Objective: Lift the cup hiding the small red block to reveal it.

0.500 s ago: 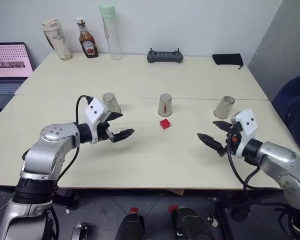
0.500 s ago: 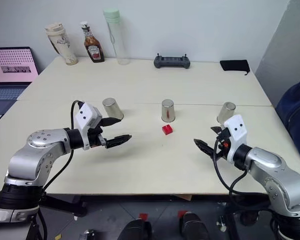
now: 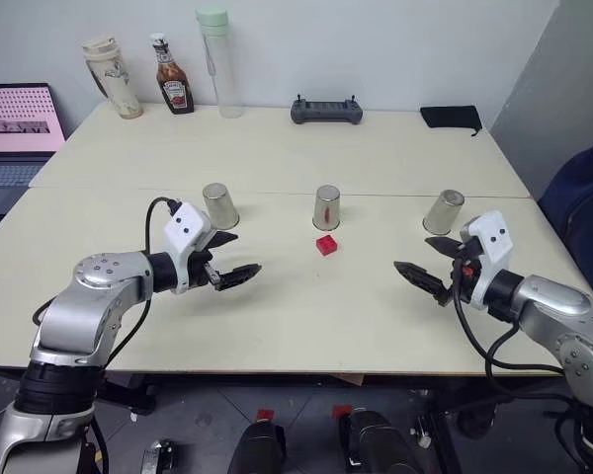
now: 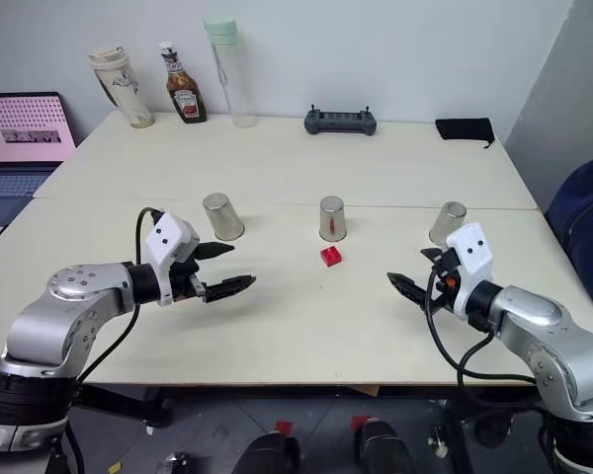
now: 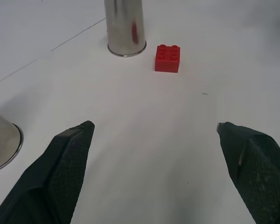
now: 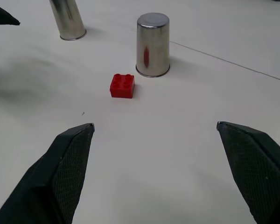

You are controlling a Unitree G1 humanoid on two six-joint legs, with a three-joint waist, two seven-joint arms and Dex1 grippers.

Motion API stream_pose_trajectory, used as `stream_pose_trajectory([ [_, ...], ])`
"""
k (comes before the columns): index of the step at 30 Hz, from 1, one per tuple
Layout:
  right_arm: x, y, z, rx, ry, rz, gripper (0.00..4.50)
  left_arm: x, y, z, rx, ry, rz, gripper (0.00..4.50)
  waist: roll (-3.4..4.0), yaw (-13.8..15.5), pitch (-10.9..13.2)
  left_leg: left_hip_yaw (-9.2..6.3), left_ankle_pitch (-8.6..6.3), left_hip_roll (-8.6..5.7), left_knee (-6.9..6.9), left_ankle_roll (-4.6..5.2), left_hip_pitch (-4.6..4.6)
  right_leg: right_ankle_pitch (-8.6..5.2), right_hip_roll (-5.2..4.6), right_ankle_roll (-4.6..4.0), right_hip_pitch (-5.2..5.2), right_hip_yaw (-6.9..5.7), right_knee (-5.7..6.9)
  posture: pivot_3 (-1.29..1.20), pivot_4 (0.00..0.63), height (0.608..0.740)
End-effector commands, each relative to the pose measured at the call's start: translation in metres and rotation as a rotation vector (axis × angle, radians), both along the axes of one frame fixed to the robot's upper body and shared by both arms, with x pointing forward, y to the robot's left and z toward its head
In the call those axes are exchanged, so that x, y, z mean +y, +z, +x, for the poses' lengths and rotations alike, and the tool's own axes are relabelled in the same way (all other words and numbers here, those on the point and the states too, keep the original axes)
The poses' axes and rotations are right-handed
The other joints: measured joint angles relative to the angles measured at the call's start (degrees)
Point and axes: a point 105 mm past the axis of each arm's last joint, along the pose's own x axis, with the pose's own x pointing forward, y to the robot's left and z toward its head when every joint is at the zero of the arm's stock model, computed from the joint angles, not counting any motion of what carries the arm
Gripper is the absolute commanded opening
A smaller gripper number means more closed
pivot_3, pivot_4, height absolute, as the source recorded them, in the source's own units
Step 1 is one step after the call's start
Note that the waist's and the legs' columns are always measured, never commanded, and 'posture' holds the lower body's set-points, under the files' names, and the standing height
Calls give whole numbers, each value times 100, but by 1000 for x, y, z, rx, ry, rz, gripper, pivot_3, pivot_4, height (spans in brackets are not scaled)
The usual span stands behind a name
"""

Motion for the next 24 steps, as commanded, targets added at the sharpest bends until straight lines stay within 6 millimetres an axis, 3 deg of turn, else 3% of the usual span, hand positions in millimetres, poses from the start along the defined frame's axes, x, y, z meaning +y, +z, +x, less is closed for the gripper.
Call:
stream_pose_trajectory([
  [1, 5, 7, 0, -38, 16, 14, 4468, 2, 13, -3, -46, -1, 5, 4500, 0, -1, 0, 0, 0, 0, 0, 0, 1, 0, 0, 0, 0, 0, 0, 0, 150, 740],
  [24, 7, 13, 1, -62, -3, 23, 4468, 7, 17, -1, -54, 5, 18, 4500, 0, 0, 0, 0, 0, 0, 1, 0, 1, 0, 1, 0, 0, -1, 0, 0, 150, 740],
])
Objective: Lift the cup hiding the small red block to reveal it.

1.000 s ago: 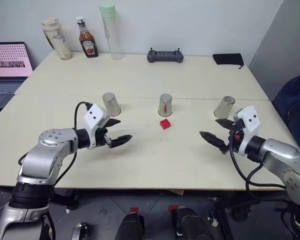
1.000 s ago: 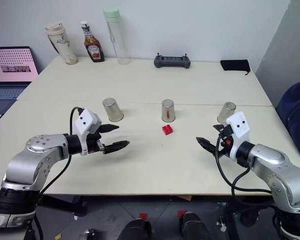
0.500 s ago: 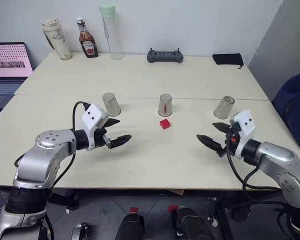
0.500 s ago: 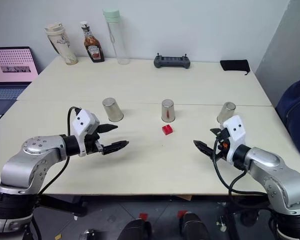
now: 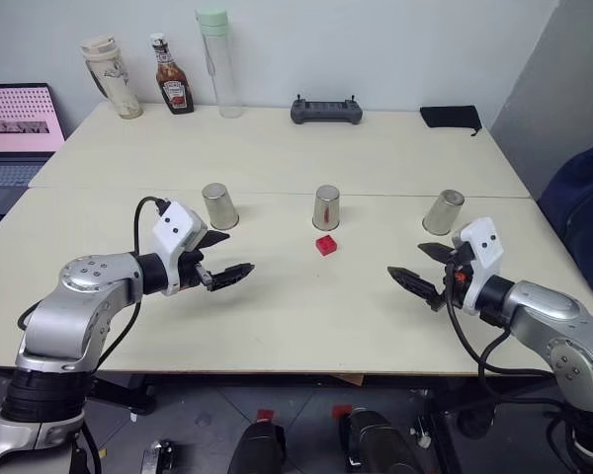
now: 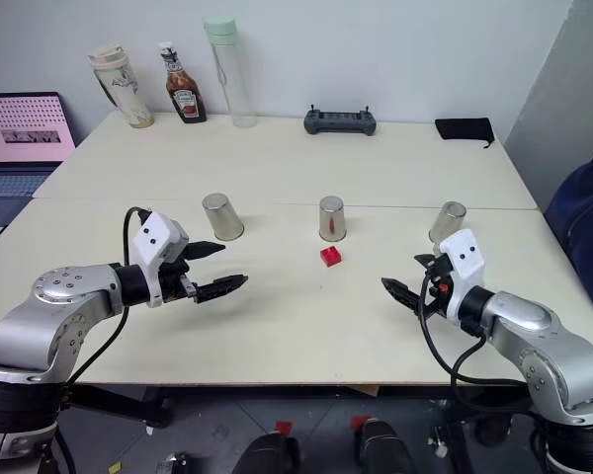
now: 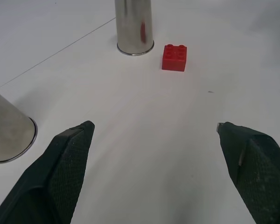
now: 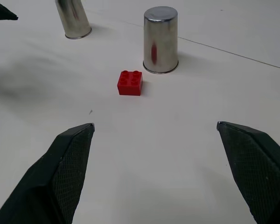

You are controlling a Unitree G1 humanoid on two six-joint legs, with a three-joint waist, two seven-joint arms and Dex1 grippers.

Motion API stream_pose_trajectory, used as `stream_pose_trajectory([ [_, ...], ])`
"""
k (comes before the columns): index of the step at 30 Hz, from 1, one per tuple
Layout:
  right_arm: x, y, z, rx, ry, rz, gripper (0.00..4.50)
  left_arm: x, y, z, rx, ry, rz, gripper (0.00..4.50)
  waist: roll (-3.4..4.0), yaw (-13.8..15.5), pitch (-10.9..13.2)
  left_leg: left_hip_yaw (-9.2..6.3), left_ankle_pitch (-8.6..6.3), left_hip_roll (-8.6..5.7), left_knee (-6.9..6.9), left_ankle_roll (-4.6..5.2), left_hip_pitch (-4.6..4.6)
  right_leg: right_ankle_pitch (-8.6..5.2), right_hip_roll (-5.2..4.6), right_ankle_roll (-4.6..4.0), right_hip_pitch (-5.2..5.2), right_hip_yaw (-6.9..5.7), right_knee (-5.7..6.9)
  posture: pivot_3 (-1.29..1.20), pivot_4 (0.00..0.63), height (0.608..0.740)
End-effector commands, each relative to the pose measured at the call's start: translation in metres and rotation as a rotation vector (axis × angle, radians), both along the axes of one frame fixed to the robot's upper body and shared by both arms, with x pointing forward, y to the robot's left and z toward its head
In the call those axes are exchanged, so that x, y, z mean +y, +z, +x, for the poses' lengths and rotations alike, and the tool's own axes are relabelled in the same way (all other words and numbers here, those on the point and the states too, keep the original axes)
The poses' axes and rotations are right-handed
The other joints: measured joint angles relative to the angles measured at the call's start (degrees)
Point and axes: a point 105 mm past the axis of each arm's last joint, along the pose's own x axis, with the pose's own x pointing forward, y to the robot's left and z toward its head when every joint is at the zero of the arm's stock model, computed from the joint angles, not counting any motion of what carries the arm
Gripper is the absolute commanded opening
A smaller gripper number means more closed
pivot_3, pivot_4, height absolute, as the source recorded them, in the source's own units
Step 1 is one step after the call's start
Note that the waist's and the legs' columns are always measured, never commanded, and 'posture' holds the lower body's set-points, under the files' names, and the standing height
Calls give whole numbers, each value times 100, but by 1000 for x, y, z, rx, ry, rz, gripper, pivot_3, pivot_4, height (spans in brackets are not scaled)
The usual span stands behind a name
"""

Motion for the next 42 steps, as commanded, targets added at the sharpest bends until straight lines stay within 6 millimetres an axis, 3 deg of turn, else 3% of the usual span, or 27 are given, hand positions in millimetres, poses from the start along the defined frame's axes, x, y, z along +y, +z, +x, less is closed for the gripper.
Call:
stream_pose_trajectory([
  [1, -1, 17, 0, -68, -5, 0, 4468, 0, 15, 2, -57, -14, 12, 4500, 0, 0, 0, 0, 0, 0, 0, 0, 0, 0, 0, 0, 0, 0, 0, 0, 150, 740],
  [42, 7, 20, -1, -66, 5, 38, 4468, 2, 24, 9, -48, -39, 25, 4500, 0, -1, 0, -1, 0, 0, -1, 0, 0, 0, 0, 0, 0, -1, 0, 0, 150, 740],
])
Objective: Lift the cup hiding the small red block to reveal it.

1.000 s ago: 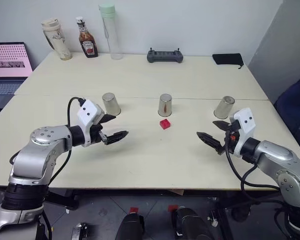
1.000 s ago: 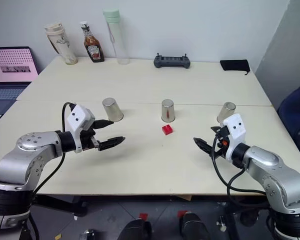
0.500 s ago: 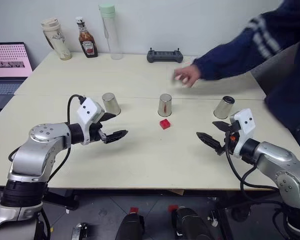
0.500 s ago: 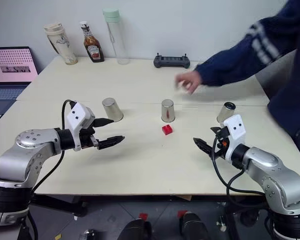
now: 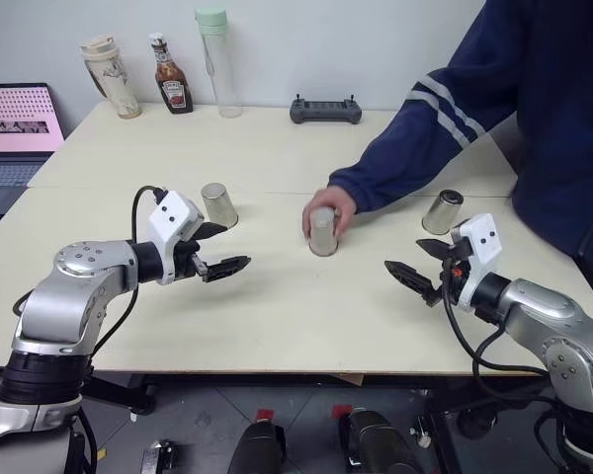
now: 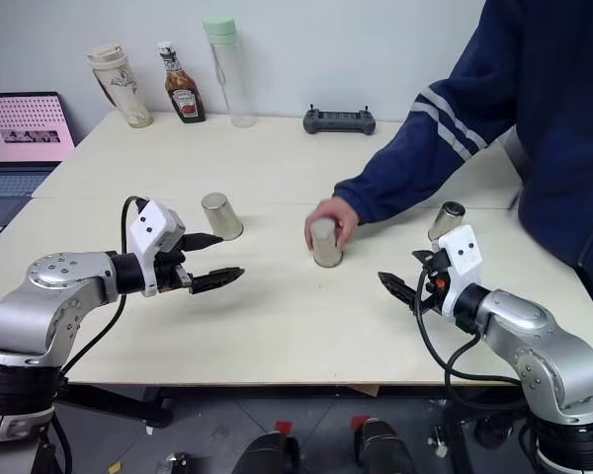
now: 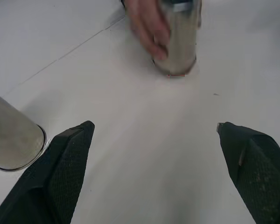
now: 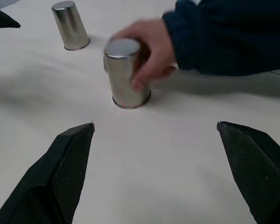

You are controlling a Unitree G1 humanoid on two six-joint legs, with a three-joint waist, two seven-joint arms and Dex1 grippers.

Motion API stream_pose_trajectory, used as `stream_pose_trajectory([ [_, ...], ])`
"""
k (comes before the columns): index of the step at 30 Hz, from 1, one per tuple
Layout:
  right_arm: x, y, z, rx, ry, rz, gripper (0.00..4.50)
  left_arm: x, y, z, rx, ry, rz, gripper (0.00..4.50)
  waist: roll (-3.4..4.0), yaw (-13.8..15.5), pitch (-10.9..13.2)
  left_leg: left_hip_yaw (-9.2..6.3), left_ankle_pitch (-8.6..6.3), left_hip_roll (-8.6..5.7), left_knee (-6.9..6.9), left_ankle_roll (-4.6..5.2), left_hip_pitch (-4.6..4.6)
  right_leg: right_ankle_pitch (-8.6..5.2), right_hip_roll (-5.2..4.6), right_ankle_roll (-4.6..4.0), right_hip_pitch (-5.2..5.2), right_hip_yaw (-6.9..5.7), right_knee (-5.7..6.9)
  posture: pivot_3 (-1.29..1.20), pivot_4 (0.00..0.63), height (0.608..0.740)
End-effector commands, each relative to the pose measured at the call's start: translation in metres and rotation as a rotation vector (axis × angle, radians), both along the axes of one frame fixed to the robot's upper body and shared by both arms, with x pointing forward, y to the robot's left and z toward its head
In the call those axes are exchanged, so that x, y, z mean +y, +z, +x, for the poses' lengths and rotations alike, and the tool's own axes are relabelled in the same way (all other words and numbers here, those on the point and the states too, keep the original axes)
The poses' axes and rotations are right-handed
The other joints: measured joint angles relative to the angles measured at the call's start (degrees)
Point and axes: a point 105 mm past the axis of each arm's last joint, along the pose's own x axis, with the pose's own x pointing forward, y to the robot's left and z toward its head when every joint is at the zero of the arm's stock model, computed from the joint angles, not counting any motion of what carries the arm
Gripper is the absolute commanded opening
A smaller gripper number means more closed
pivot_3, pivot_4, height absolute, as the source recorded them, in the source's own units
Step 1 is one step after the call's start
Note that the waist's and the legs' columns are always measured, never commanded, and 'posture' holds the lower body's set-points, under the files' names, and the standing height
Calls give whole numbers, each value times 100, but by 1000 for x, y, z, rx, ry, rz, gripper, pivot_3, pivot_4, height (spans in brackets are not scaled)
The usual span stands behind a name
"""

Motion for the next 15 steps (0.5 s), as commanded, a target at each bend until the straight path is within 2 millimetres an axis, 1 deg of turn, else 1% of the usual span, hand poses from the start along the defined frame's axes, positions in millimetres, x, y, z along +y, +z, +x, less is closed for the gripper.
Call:
stream_pose_trajectory([
  [1, 1, 14, -1, -55, 12, -1, 4468, -2, 15, 1, -56, -15, 7, 4500, 0, 0, 0, 0, 0, 0, 0, 0, 0, 0, 0, 0, 0, 1, 0, 0, 150, 740],
  [10, -2, 14, 1, -59, 5, -3, 4468, -2, 16, 5, -62, -10, 7, 4500, 0, 0, 0, 1, 0, 0, 0, 0, 0, 0, 0, 0, 0, 0, 0, 0, 150, 740],
  [15, 0, 13, 0, -59, 10, -2, 4468, -2, 16, 6, -67, -9, 9, 4500, 0, 0, 0, 2, 0, 0, 1, 0, 0, 0, 0, 0, 0, 2, 0, 0, 150, 740],
])
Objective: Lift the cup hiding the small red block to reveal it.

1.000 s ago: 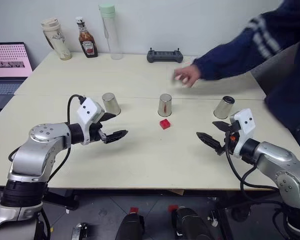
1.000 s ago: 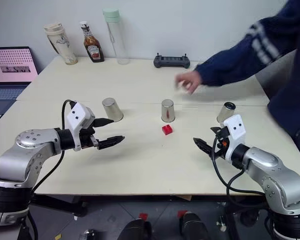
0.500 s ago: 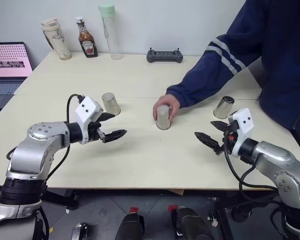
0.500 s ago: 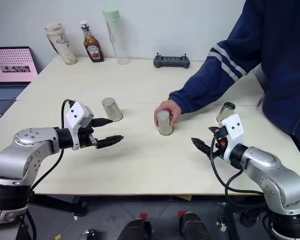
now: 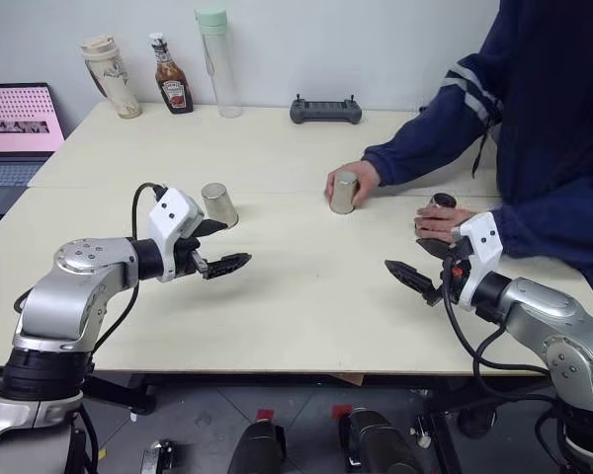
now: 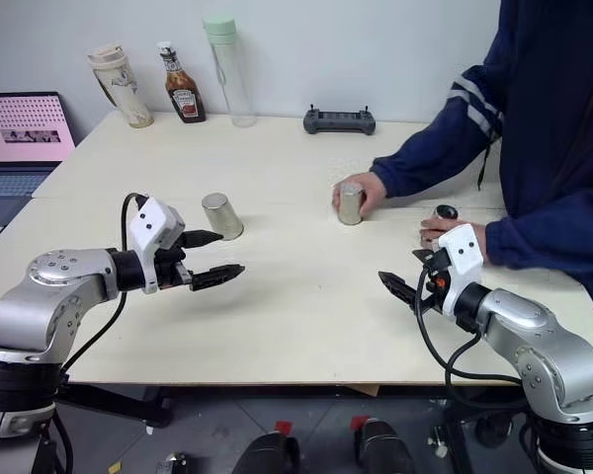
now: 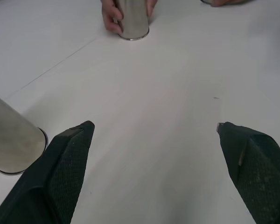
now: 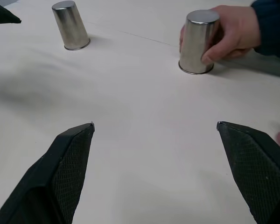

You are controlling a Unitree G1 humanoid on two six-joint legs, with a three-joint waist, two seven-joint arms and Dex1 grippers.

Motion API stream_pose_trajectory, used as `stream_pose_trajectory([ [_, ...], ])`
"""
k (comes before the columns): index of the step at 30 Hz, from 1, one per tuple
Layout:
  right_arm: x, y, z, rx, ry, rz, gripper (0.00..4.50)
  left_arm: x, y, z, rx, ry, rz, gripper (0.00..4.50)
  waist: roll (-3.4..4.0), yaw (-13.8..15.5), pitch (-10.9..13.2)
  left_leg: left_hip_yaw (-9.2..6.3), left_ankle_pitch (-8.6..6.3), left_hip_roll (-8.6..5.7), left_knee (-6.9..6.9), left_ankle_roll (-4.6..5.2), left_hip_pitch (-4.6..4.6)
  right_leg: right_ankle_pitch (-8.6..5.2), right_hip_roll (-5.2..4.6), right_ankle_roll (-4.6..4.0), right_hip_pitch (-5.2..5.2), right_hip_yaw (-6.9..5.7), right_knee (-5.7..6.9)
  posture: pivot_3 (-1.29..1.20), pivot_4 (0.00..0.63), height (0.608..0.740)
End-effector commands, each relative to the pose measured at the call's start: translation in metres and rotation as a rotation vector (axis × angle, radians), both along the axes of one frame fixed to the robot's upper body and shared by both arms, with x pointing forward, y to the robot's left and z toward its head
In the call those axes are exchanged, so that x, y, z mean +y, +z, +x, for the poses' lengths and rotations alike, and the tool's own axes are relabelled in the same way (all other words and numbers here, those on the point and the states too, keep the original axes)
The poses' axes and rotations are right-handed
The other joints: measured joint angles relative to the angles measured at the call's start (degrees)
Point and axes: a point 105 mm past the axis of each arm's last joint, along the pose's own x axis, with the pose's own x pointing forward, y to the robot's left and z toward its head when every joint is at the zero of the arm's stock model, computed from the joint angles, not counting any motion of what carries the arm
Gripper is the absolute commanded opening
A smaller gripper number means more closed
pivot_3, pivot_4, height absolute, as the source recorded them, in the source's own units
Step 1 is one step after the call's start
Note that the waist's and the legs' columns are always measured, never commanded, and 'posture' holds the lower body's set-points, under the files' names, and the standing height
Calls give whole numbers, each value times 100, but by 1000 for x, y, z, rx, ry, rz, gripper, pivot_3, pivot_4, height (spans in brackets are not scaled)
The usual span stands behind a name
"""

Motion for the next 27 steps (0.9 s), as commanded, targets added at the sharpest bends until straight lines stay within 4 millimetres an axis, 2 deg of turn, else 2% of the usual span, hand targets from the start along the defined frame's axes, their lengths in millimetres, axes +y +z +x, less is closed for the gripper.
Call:
stream_pose_trajectory([
  [1, 1, 13, 0, -58, 9, 5, 4468, -2, 11, 2, -46, -12, 8, 4500, 0, 0, 0, 0, 0, 0, 0, 0, 0, 0, 0, 0, 0, -1, 0, 0, 150, 740],
  [16, -4, 15, 2, -62, -21, 2, 4468, -6, 9, 1, -40, -26, 6, 4500, 0, 0, 0, -1, 0, 0, 0, 0, -1, 0, 0, 1, 0, -1, 0, 0, 150, 740],
  [27, -19, 11, -2, -46, -79, -16, 4468, -12, 7, -4, -34, -64, 8, 4500, 0, 3, 0, -1, 0, 0, 0, 0, -1, 0, 0, 0, 0, 0, 0, 0, 150, 740],
])
